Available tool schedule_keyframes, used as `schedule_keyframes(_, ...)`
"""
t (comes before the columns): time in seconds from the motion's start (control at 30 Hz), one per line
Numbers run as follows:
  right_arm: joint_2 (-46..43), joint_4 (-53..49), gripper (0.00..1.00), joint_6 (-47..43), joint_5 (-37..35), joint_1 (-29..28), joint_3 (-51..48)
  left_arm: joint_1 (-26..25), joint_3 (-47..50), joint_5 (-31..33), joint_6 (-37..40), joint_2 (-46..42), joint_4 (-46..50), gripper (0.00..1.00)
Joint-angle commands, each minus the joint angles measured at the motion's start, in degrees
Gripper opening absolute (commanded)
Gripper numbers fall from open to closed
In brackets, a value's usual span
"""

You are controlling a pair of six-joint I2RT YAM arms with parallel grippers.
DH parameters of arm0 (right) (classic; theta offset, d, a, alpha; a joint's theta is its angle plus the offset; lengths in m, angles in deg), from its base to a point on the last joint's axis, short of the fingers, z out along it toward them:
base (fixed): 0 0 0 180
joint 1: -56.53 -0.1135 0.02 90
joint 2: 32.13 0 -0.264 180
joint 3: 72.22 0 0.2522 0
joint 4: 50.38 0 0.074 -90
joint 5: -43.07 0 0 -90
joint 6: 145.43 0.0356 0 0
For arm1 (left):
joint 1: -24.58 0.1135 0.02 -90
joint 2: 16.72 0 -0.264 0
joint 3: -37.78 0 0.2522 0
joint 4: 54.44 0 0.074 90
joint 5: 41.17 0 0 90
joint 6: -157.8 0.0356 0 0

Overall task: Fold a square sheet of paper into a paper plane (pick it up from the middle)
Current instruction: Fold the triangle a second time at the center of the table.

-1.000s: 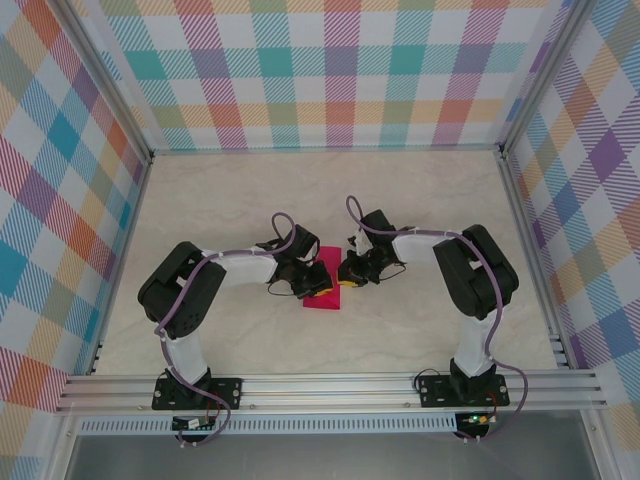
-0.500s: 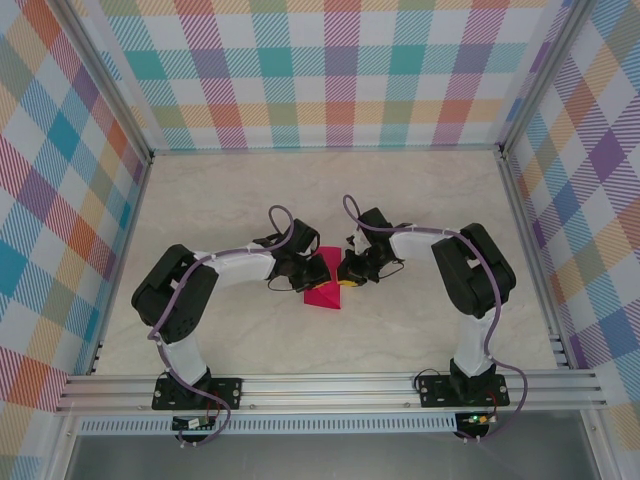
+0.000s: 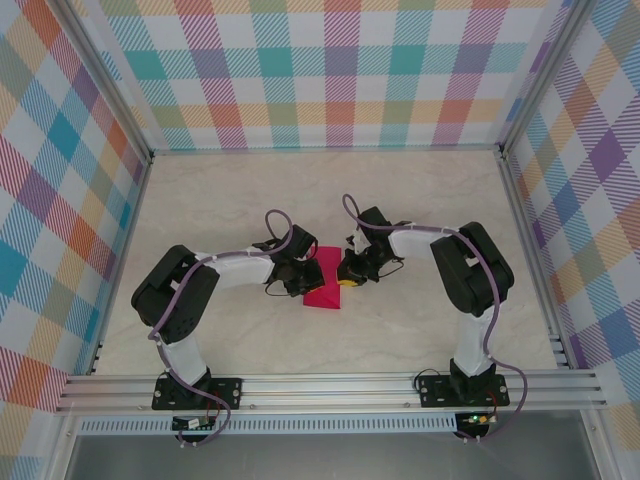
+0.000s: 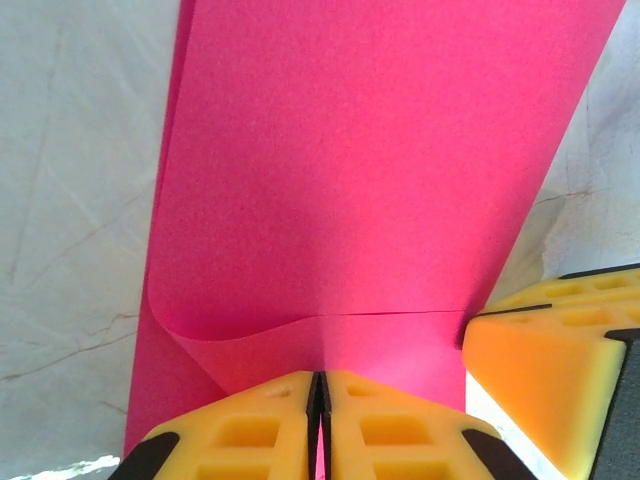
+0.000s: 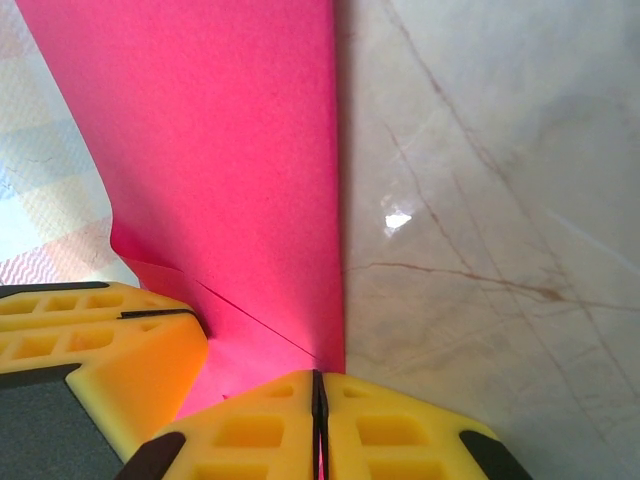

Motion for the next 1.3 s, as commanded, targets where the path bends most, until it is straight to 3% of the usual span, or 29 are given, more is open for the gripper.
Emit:
schedule_keyframes(0.0,3.85,-3.36,0.1,-1.18,-7.61,-0.32,-0.3,0.03,2.14,2.75,0.03,1.03,2.6,0.12)
schedule_keyframes(0.73,6.0,-9.64,0.09,-2.43,-19.32,-1.95,1.03,2.79,3.43,5.22,-4.05,-3.5,-0.18,0.14)
schedule_keyframes(1.03,6.27,-9.47,0.09,-2.53,-19.71,-2.26,0.68,5.45,4.47,4.09,-3.17,-3.99,-1.16,0.16)
schedule_keyframes(1.27,6.09,-9.35,0.08,-2.43,-19.54,-2.39,0.59,5.68,2.29,2.76,1.5,-9.26,-0.98,0.18)
